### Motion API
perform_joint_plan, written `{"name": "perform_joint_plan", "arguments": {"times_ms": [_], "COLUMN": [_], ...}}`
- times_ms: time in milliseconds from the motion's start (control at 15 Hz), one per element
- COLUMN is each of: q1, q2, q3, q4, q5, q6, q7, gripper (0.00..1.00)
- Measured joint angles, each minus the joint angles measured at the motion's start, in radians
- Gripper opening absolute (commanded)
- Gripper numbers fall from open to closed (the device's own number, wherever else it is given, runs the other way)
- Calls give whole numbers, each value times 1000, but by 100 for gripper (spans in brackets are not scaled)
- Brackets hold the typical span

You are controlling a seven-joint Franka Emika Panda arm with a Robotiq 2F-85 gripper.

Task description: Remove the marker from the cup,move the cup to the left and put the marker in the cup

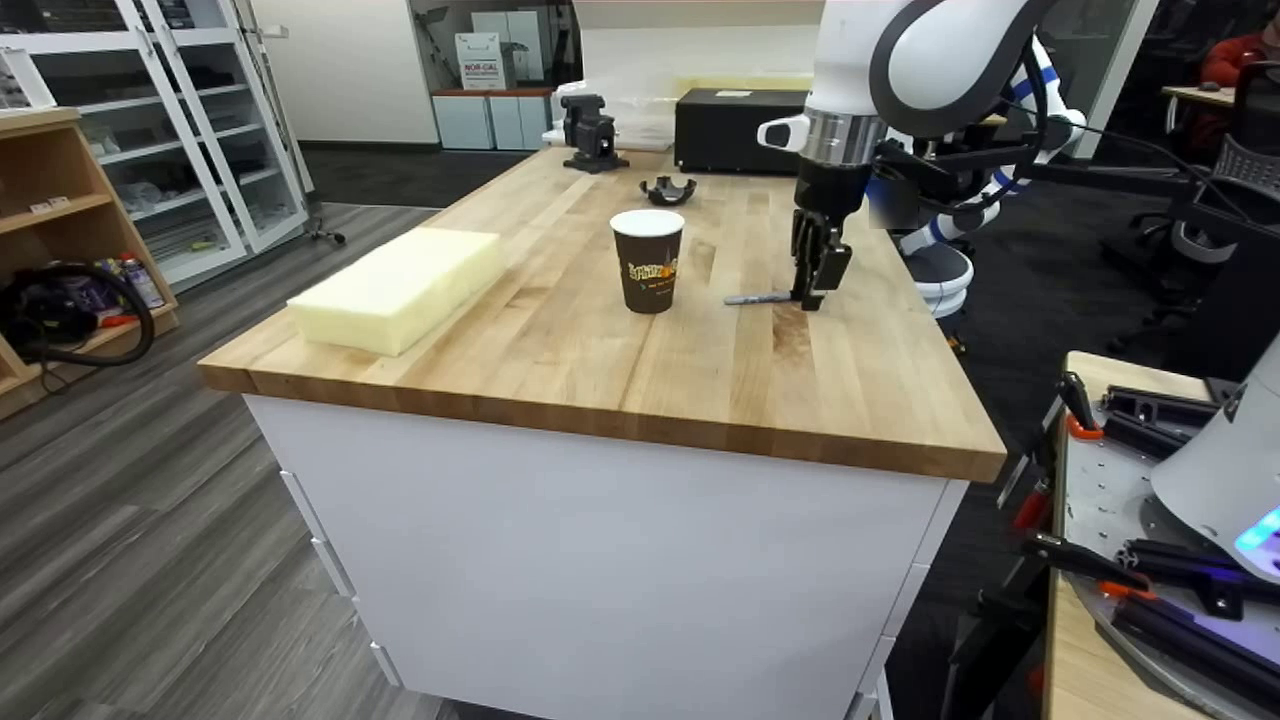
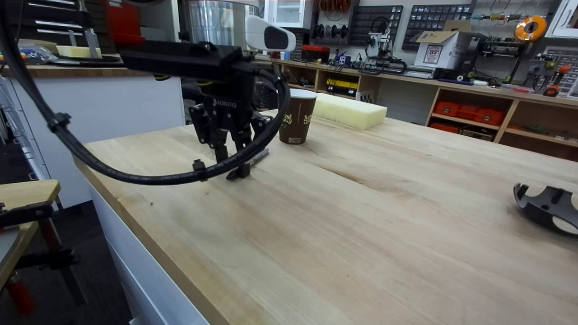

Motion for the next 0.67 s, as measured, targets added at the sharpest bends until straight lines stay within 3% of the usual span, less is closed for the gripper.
{"name": "perform_joint_plan", "arguments": {"times_ms": [200, 667], "q1": [1, 1], "q2": [-1, -2], "q3": [2, 9], "q4": [5, 12], "q5": [1, 1], "q6": [-4, -29], "q7": [0, 0], "gripper": [0, 4]}}
